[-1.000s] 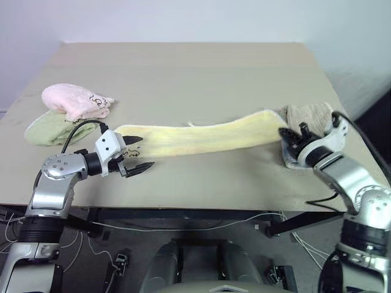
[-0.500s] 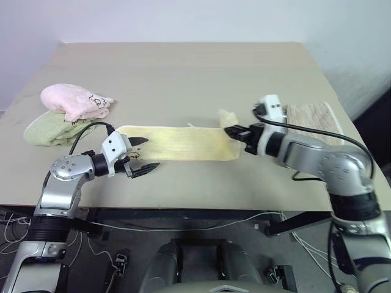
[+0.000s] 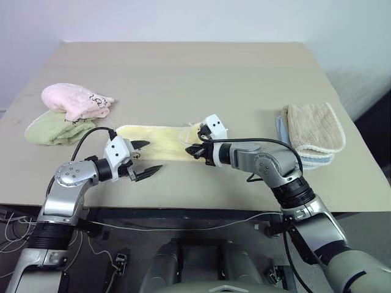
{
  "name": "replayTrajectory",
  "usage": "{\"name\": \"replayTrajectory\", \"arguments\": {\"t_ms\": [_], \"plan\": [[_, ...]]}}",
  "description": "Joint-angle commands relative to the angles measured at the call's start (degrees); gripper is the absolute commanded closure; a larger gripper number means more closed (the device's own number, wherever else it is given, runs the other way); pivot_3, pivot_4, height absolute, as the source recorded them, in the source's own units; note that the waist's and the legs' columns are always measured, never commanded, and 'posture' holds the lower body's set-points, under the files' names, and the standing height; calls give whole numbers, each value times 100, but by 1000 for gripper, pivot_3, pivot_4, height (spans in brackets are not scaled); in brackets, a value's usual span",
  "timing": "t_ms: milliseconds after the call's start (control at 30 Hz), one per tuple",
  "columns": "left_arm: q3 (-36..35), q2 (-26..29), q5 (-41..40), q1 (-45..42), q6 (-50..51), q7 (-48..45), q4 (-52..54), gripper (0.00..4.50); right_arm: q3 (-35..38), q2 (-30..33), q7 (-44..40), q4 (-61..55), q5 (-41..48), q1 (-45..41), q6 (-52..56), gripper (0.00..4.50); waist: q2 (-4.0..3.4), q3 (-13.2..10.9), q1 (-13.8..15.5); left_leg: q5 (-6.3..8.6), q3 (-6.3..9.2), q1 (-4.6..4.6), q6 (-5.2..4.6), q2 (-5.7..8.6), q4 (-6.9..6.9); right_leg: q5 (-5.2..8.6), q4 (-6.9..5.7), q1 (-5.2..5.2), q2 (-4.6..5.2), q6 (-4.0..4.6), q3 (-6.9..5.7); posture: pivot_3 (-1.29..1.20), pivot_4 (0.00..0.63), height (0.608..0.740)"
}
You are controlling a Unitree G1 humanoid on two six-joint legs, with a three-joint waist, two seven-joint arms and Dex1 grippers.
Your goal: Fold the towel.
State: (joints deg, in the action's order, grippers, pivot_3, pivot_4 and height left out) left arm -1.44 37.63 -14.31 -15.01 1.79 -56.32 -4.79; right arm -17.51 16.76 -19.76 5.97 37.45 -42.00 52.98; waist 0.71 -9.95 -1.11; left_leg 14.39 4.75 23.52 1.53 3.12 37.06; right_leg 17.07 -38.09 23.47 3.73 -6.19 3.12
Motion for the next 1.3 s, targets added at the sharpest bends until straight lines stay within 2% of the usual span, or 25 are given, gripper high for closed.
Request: {"name": "replayTrajectory", "arguments": {"t_ms": [33, 133, 367, 467, 567, 667, 800, 833, 933, 1133, 1300], "plan": [[-193, 83, -91, 16, -4, 54, 259, 0, 271, -157, -164, -46, -184, -15, -151, 4232, 0, 0, -2, 0, 0, 0, 0, 0, 0, 0, 0, 0, 0, 0, 0, 0, 150, 740], [-207, 78, -113, 31, 33, 81, 295, 0, 473, -226, -321, -109, -194, 6, -76, 3489, 0, 0, -2, 0, 0, 0, 0, 0, -1, 0, 0, 1, -1, 0, 0, 0, 150, 740], [-582, -47, -466, 420, 356, 410, 627, 0, 1124, -138, -389, -1396, 6, 352, 46, 1163, -1, 0, 1, 0, 1, 0, 0, 0, -3, 0, 1, 1, 5, 0, 1, 0, 150, 740], [-1054, -243, -915, 624, 796, 840, 875, 0, 1249, 88, -592, -1695, -189, 577, -285, 1163, -1, 0, 3, 1, 1, 0, 1, 0, -4, 0, 3, 0, 6, 0, 1, 0, 150, 740], [-1570, -532, -1447, 721, 1519, 1514, 1121, 0, 1169, 262, -768, -1144, -752, 587, -978, 1819, 0, 0, 2, 1, 2, -2, 1, 0, 0, 0, 1, -4, 7, 0, -1, 0, 150, 740], [-1966, -968, -2265, 774, 2289, 2153, 1494, 0, 967, 236, -1013, -503, -1211, 476, -1636, 2860, 1, 1, 0, 1, 2, -3, 1, 0, 0, 0, 1, -4, 4, 0, -2, 0, 150, 740], [-2193, -1596, -2902, 1081, 2950, 3037, 2085, 0, 586, 50, -1445, 458, -1845, 403, -2620, 4305, 2, 1, -17, 1, -3, -3, 1, 1, 0, 0, 1, -4, 4, -1, 2, 0, 150, 740], [-2260, -1740, -3060, 1169, 3072, 3261, 2203, 0, 445, -16, -1519, 756, -2053, 419, -2912, 4439, 2, 1, -20, 0, -3, -3, 1, -1, 0, 0, 0, -4, 2, -1, 2, 0, 150, 740], [-2372, -1960, -3338, 1385, 3251, 3669, 2454, 0, 246, -220, -1625, 1432, -2472, 433, -3525, 4439, 3, 2, -15, 0, -3, -5, 2, -2, 1, 0, -1, -4, -3, 0, 2, 0, 150, 740], [-2520, -2202, -3690, 1741, 3427, 4312, 2720, 0, 148, -432, -1727, 2214, -2961, 507, -3970, 4439, 11, 8, -4, 0, -2, -18, 3, 0, 1, 0, 3, -20, -5, 0, 1, 0, 150, 740], [-2633, -2387, -3954, 1856, 3554, 4886, 2757, 0, 394, -382, -1956, 1665, -2836, 635, -4065, 4439, 12, 11, -1, 1, -1, -27, 4, 0, 0, 0, 4, -29, -6, 1, 1, 0, 150, 740]]}}
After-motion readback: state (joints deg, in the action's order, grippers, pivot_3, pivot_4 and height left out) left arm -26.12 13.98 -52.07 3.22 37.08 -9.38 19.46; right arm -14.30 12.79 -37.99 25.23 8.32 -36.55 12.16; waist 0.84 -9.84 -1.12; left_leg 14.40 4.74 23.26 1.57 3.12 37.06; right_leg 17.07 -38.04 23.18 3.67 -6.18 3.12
